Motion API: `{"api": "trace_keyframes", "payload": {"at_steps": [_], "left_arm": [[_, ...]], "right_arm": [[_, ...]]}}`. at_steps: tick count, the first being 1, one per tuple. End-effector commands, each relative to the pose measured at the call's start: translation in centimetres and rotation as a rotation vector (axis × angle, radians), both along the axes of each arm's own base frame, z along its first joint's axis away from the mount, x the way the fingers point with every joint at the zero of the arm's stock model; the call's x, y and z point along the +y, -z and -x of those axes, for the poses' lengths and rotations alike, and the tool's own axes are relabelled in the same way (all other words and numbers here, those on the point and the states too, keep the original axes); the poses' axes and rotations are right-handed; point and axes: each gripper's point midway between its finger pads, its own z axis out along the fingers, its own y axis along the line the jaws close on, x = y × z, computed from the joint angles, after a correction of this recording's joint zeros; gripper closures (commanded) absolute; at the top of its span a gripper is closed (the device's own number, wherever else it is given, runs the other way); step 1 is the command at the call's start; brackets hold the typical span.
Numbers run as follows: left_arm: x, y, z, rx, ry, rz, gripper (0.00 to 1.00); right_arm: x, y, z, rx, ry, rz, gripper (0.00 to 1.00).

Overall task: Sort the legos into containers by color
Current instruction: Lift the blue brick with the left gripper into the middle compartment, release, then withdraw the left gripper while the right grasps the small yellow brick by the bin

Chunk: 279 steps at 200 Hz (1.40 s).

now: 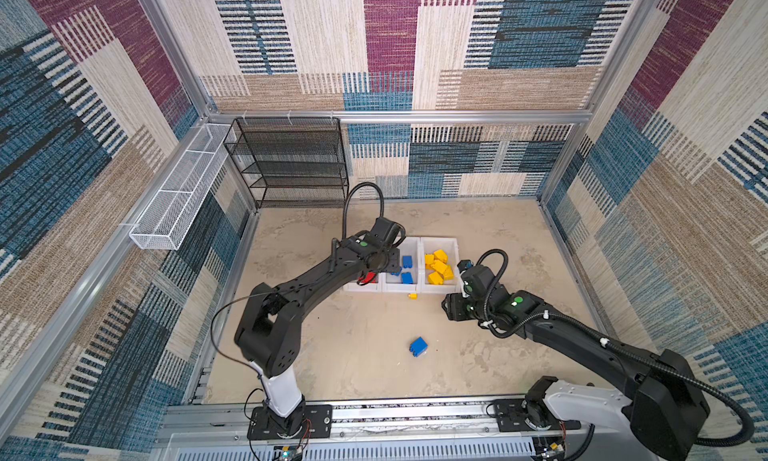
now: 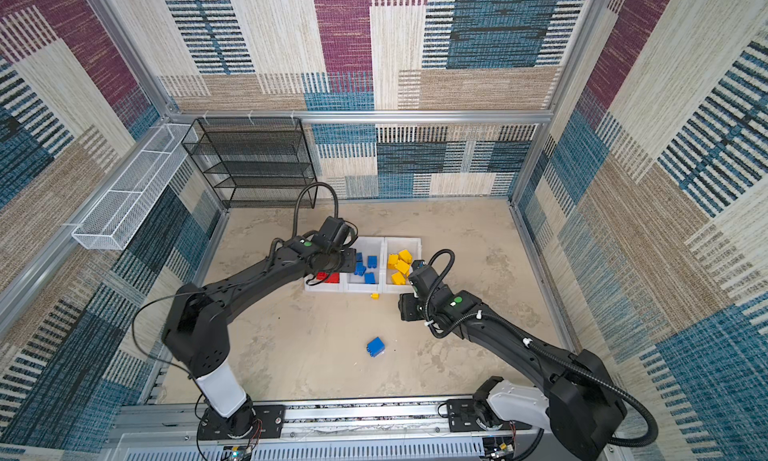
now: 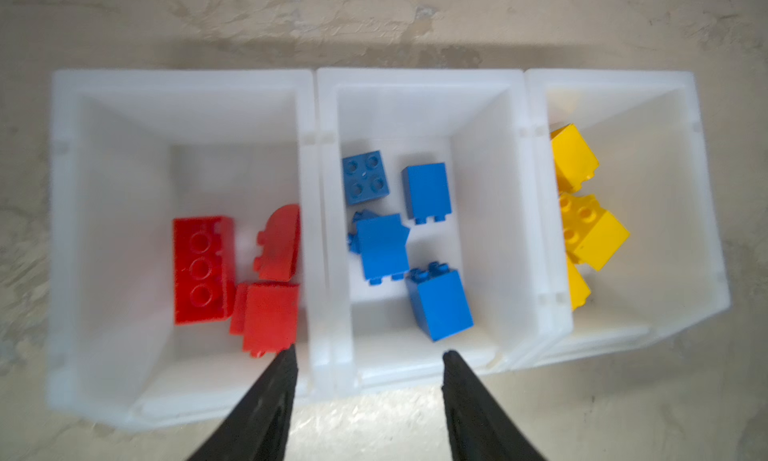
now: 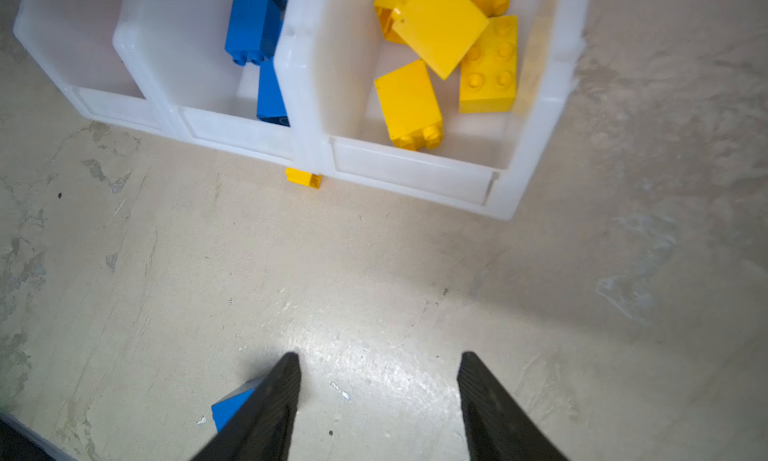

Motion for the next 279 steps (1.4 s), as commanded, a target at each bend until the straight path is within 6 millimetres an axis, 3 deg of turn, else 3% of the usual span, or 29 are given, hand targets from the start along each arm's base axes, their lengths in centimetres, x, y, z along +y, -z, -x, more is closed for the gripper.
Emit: {"api": "trace_keyframes", "payload": {"at_steps": [1, 53, 95, 198, 279], "left_arm": [[2.4, -0.5, 2.2, -0.037, -0.047, 0.020, 0.40], [8.4, 0.4, 10.0, -0.044, -0.134, 0.076, 0.39], [11.5, 0.7, 13.2, -0.072, -0.198, 0.088, 0.38], [11.8, 2.3, 14.7, -0.051, -0.194, 0.124, 0.38], [12.0, 3.0, 15.1, -0.039, -0.200, 0.130, 0.38]], "right_arm": [[2.3, -0.2, -1.0, -0.022, 0.001, -0.025, 0.37], [7.2, 1.1, -2.4, -0.020, -0.038, -0.009, 0.39], [8.4, 3.4, -3.8, -0.014, 0.012, 0.060, 0.45], [9.1, 6.1, -7.0, -0.038, 0.170, 0.128, 0.52], [8.8, 7.5, -8.3, -0.059, 0.203, 0.207, 0.60]]}}
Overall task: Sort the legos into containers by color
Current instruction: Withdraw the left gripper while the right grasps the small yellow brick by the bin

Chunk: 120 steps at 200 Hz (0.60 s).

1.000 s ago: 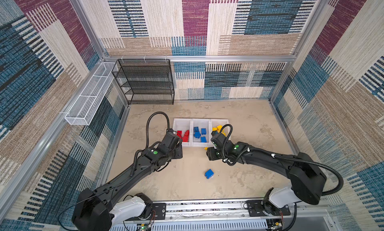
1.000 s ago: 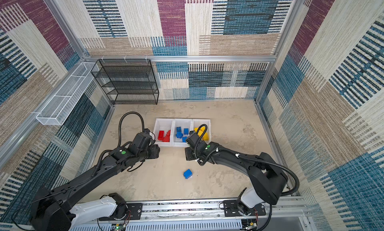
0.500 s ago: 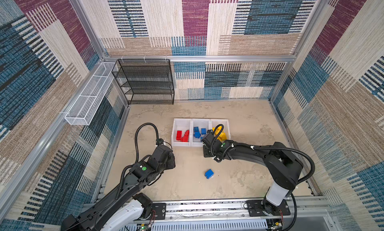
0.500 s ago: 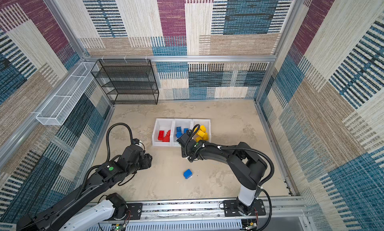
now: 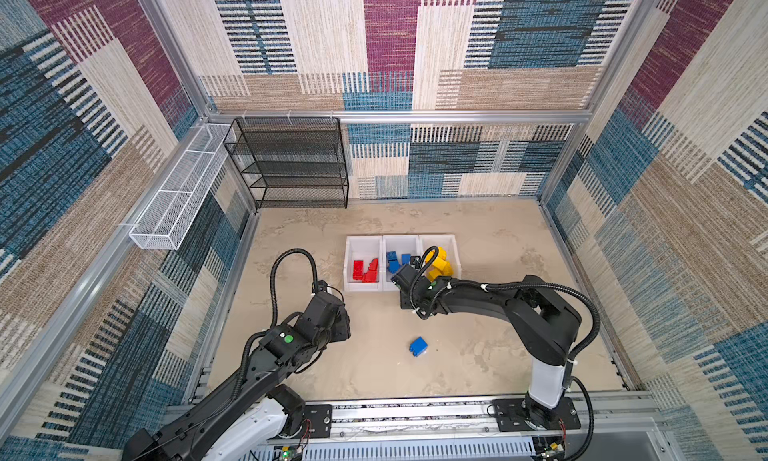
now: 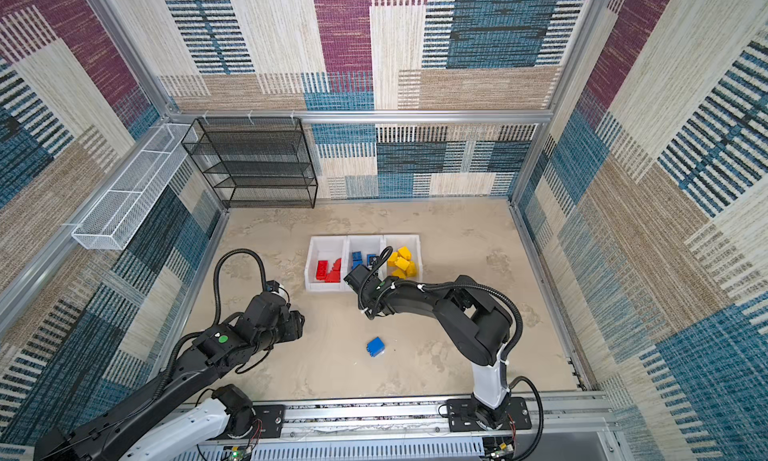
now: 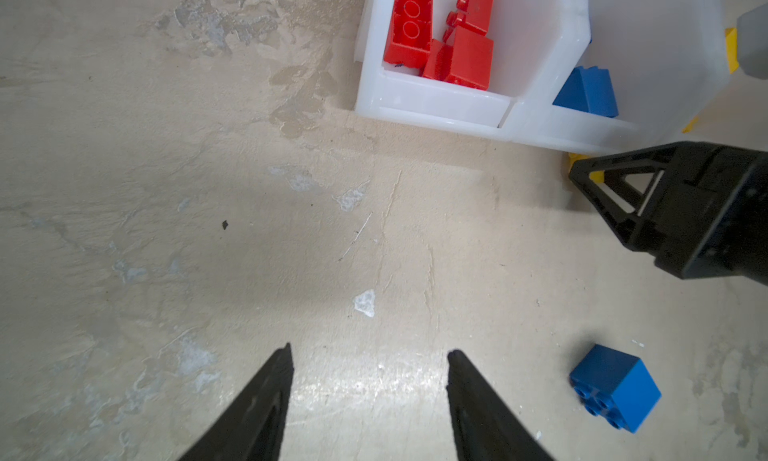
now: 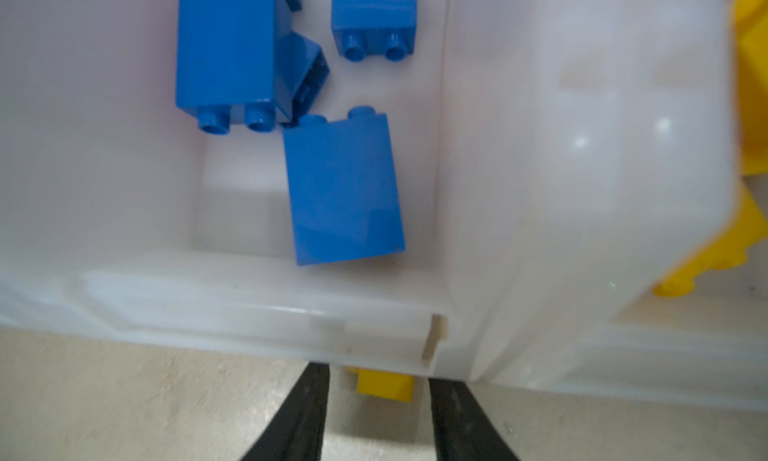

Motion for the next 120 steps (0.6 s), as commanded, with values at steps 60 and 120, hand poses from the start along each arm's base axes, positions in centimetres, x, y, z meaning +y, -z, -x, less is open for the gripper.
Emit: {"api": "trace_keyframes", "payload": {"at_steps": [60, 120], "left_arm": [[-0.2, 0.0, 0.0, 0.005, -0.014, 0.025, 0.38], [-0.2, 0.0, 0.1, 0.011, -0.021, 0.033, 0.38]], "right_arm": [[-0.3, 0.7, -0.6, -0.021, 0.001, 0.032, 0.73], [-1.5, -0.1, 3.0, 0.011, -0.059, 0.001, 0.77]]}}
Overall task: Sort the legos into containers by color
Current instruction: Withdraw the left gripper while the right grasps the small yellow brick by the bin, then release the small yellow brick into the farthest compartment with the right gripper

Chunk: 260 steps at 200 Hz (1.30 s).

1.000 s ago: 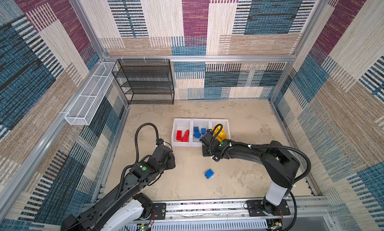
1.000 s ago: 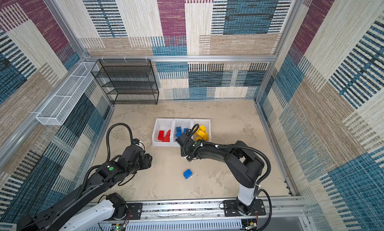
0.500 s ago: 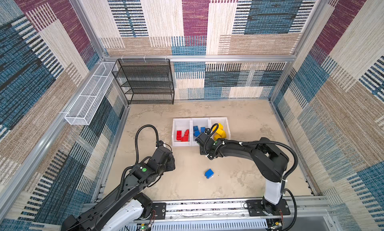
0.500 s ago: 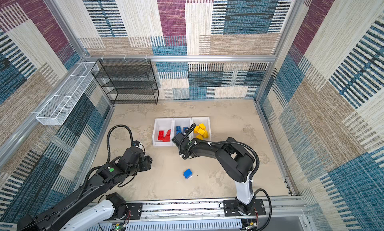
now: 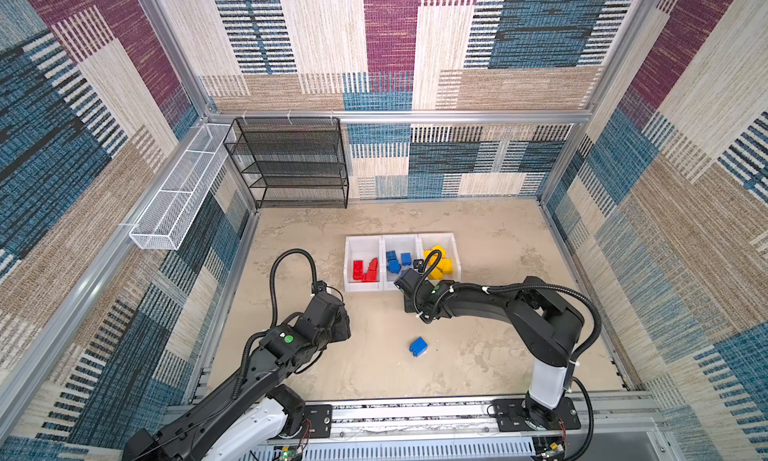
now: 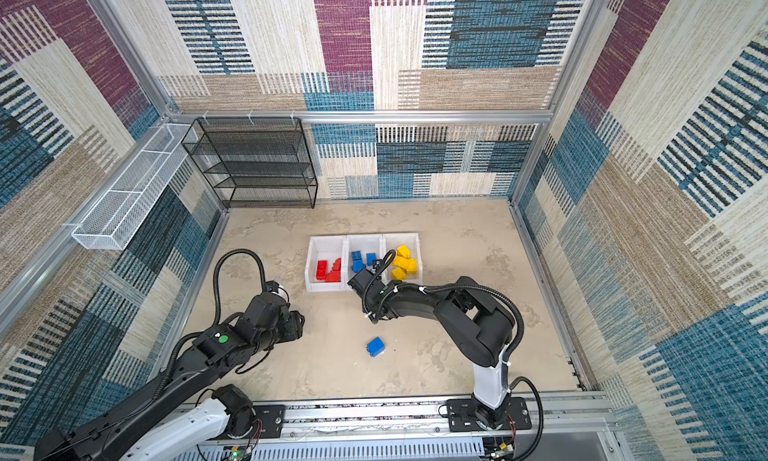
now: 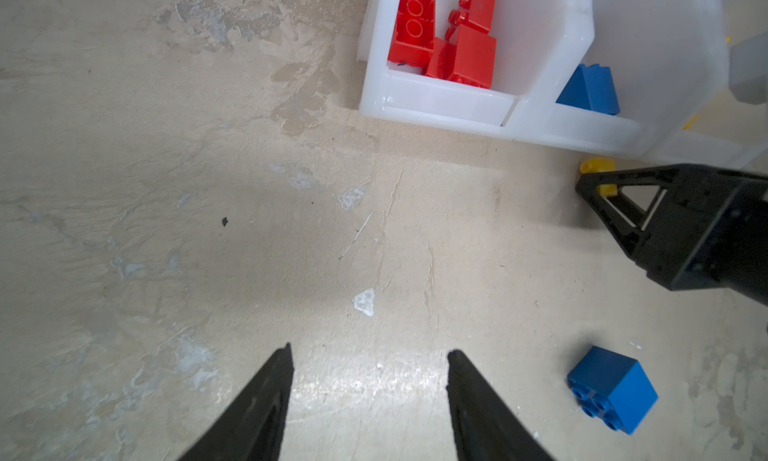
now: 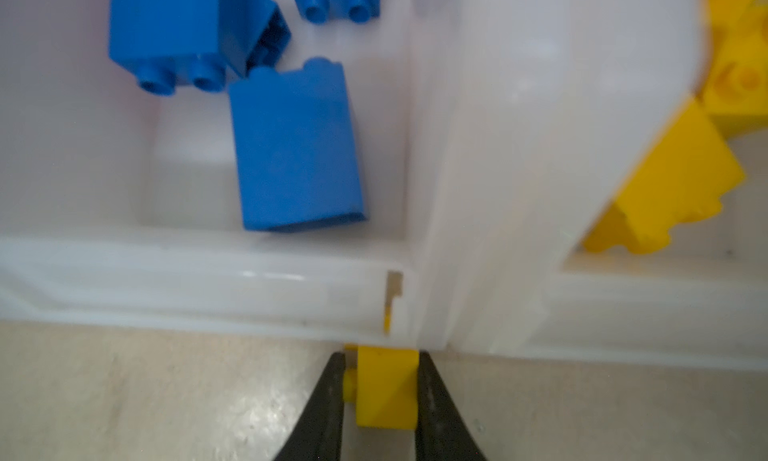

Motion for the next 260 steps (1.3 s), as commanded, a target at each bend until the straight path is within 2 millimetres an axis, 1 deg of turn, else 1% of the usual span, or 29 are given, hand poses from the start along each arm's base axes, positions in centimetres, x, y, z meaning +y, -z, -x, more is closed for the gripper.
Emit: {"api": "trace_keyframes", "payload": {"at_steps": [1, 14, 34, 47, 59, 76, 93, 111, 129, 141, 160, 173, 180, 188, 205, 223, 240, 260], "left_arm": [[-0.2, -0.1, 0.1, 0.007, -0.011, 0.025, 0.38], [-0.1, 0.0, 0.2, 0.008, -0.011, 0.022, 0.38], [-0.1, 0.2, 0.2, 0.013, -0.007, 0.017, 0.37], [-0.1, 0.2, 0.2, 0.015, -0.007, 0.016, 0.37], [-0.2, 0.3, 0.2, 0.017, -0.003, 0.019, 0.37], [-0.6, 0.3, 0.2, 0.021, 0.016, 0.027, 0.37], [-1.0, 0.2, 0.3, 0.027, 0.039, 0.035, 0.37], [-1.4, 0.1, 0.4, 0.031, 0.057, 0.046, 0.37], [-1.6, 0.1, 0.5, 0.032, 0.068, 0.057, 0.37], [-1.8, 0.2, 0.6, 0.034, 0.077, 0.067, 0.37], [-2.2, 0.4, 0.8, 0.043, 0.097, 0.075, 0.37], [-2.5, 0.5, 0.9, 0.047, 0.112, 0.079, 0.37], [-2.8, 0.6, 0.9, 0.051, 0.124, 0.082, 0.37], [-3.0, 0.6, 1.0, 0.055, 0.136, 0.085, 0.37], [-3.8, 0.6, 1.0, 0.055, 0.167, 0.092, 0.37], [-4.6, 0.6, 1.0, 0.050, 0.204, 0.094, 0.37], [-5.7, 0.4, 0.9, 0.029, 0.246, 0.090, 0.37], [-7.3, 0.1, 0.7, 0.010, 0.302, 0.087, 0.37]], "right_arm": [[0.0, -0.9, 1.7, 0.009, -0.043, -0.019, 0.77], [-0.4, -1.6, 2.9, 0.008, -0.065, -0.024, 0.77], [-2.3, -2.9, 4.4, 0.003, -0.043, -0.029, 0.77], [-3.3, -4.1, 5.0, -0.015, -0.033, -0.045, 0.76], [-4.1, -5.6, 4.8, -0.050, -0.030, -0.050, 0.75], [-5.5, -7.7, 3.0, -0.090, -0.017, -0.049, 0.75], [-7.0, -9.2, 0.3, -0.126, 0.002, -0.063, 0.74], [-7.7, -10.4, -2.5, -0.166, 0.002, -0.066, 0.73], [-8.0, -10.5, -4.8, -0.175, -0.004, -0.068, 0.73], [-8.0, -10.0, -6.0, -0.167, -0.008, -0.071, 0.74], [-7.6, -9.3, -7.3, -0.155, -0.022, -0.069, 0.73], [-7.7, -8.7, -7.9, -0.141, -0.019, -0.058, 0.72], [-7.8, -8.5, -8.1, -0.133, -0.016, -0.056, 0.70], [-7.8, -8.4, -8.3, -0.129, -0.016, -0.052, 0.66], [-7.9, -8.7, -8.3, -0.135, -0.011, -0.059, 0.47], [-8.2, -9.4, -8.2, -0.151, -0.004, -0.062, 0.34], [-8.7, -10.3, -7.9, -0.166, 0.008, -0.060, 0.29], [-9.4, -11.4, -7.3, -0.185, 0.025, -0.073, 0.26]]}}
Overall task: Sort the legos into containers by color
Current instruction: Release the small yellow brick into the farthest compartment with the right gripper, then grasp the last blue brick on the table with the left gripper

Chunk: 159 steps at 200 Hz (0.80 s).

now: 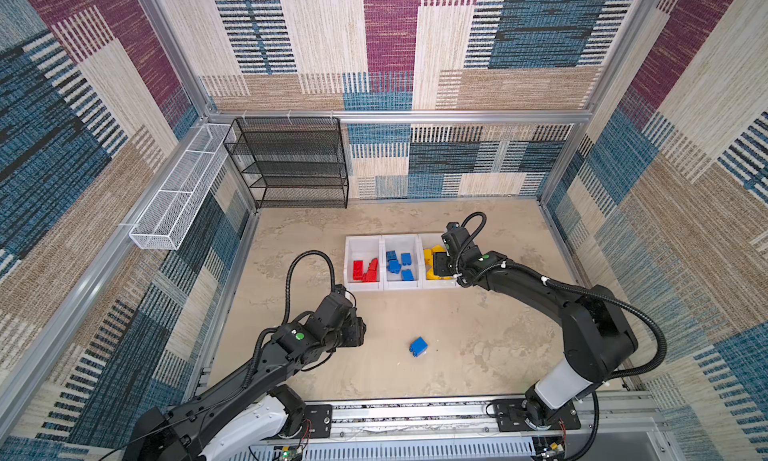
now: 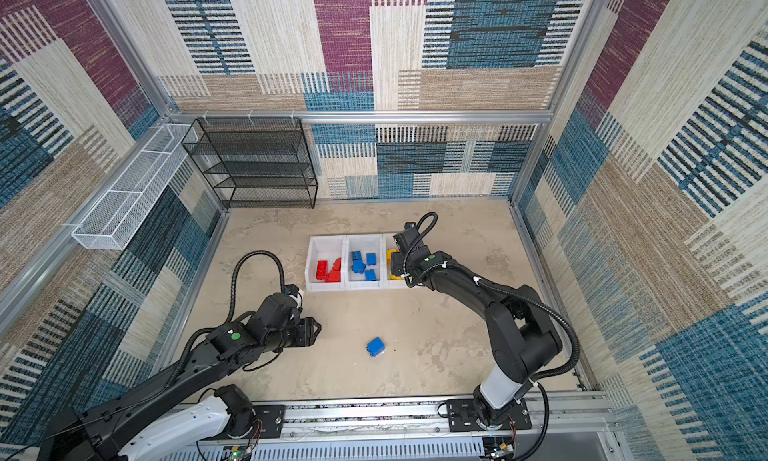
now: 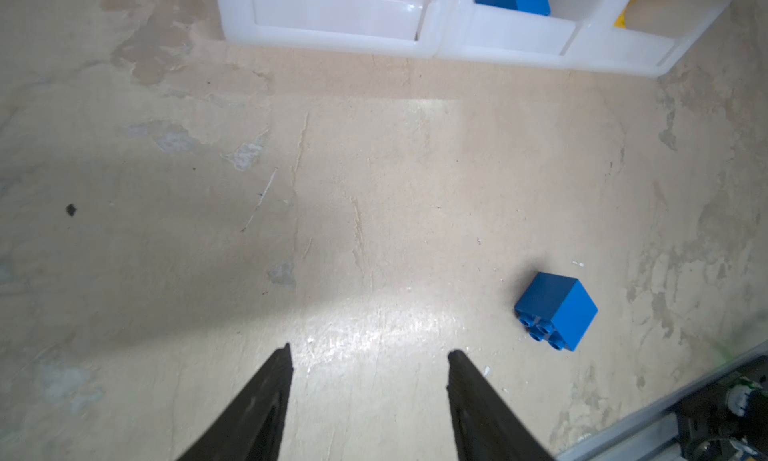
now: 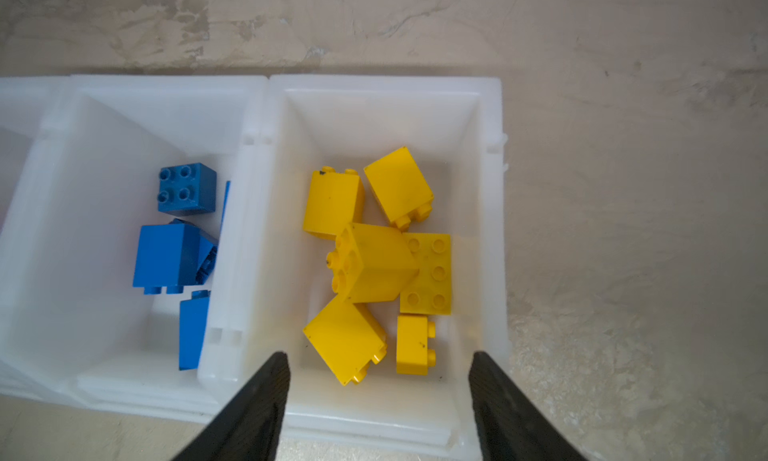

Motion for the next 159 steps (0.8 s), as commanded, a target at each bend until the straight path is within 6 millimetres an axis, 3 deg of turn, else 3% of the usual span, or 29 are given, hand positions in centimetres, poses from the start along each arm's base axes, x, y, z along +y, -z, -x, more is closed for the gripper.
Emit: {"api": "trace_keyframes", "payload": {"at_steps": [1, 27, 86, 124, 159], "left_arm": [[-2.2, -1.2, -0.9, -0.064, 0.076, 0.027, 0.37], [-4.5, -1.0, -0.9, -0.056, 0.153, 0.005, 0.37], [-11.5, 0.9, 0.5, -0.008, 0.402, -0.074, 0.37], [-15.4, 2.9, 1.8, 0.034, 0.552, -0.121, 0.37], [-17.1, 4.6, 2.4, 0.061, 0.610, -0.166, 0.37]], "right_arm": [[-0.8, -1.3, 0.3, -0.030, 0.021, -0.011, 0.26], [-2.1, -2.2, 1.9, -0.039, 0.062, -0.051, 0.25], [-5.4, -0.8, 6.5, -0.019, 0.150, -0.087, 0.24], [-6.8, -1.4, 7.4, -0.036, 0.178, -0.093, 0.22], [-7.2, -1.5, 7.8, -0.037, 0.181, -0.096, 0.22]]}}
